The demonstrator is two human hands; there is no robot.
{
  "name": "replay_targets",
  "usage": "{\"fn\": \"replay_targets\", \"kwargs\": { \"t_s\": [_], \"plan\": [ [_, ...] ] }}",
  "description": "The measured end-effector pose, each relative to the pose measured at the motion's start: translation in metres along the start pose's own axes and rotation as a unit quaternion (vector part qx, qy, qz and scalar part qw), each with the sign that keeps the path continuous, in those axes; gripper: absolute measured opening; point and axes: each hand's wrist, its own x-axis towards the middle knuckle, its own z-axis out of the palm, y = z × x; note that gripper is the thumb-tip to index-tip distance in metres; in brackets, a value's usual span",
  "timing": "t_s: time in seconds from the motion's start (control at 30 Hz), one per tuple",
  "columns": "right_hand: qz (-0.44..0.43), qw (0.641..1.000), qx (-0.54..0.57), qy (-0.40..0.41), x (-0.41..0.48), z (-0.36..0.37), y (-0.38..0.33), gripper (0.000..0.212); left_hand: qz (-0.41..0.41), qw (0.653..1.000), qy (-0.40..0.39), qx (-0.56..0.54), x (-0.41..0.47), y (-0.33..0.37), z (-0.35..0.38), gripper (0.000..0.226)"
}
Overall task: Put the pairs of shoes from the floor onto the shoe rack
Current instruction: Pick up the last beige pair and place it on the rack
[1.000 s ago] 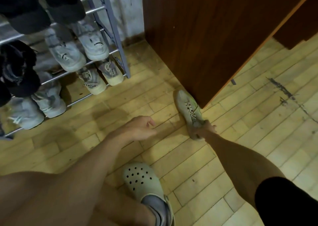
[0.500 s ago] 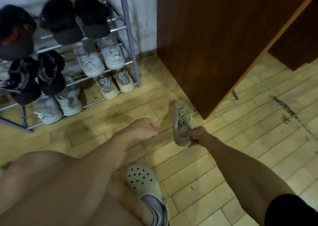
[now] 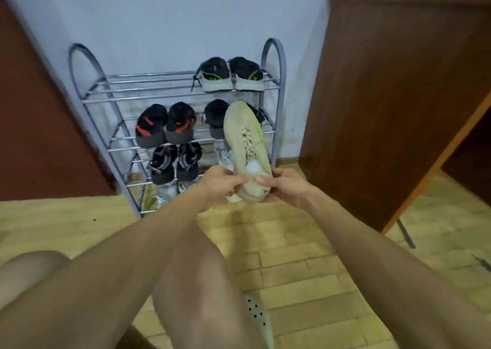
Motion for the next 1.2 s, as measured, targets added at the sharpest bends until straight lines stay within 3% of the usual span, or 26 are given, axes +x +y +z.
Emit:
{"fn": "replay_targets", "kwargs": {
  "t_s": [0.1, 0.2, 0.27, 0.43, 0.57, 0.7, 0.87, 1.2],
  "plan": [
    [-0.041, 0.996, -0.071, -0.020, -0.003, 0.045, -0.038, 0.040, 0.037, 0.996, 0.052, -0.054, -0.025, 0.005, -0.041, 0.031],
    [-0.086, 0.978, -0.190, -0.025, -0.006, 0.092, -0.069, 0.029, 0.034, 0.991, 0.085, -0.101, -0.047, -0.001, -0.086, 0.027],
    [-0.100, 0.963, -0.250, -0.029, -0.003, 0.125, -0.085, 0.033, 0.041, 0.986, 0.117, -0.112, -0.060, -0.010, -0.117, 0.028],
    [-0.089, 0.953, -0.279, -0.075, 0.008, 0.220, -0.105, 0.038, 0.037, 0.975, 0.151, -0.161, -0.088, -0.054, -0.196, 0.045],
    [-0.099, 0.936, -0.328, -0.079, 0.025, 0.294, -0.091, 0.040, 0.028, 0.974, 0.163, -0.152, -0.113, -0.108, -0.240, 0.038],
    [-0.097, 0.922, -0.368, -0.069, 0.037, 0.350, -0.057, 0.031, -0.033, 0.971, 0.169, -0.168, -0.129, -0.172, -0.271, 0.042],
    [-0.030, 0.921, -0.377, -0.089, 0.064, 0.397, -0.006, 0.038, -0.144, 0.955, 0.201, -0.162, -0.128, -0.265, -0.291, 0.048],
    [0.065, 0.922, -0.369, -0.100, 0.146, 0.439, 0.085, 0.036, -0.307, 0.929, 0.197, -0.065, -0.053, -0.387, -0.307, 0.053]
  ]
}}
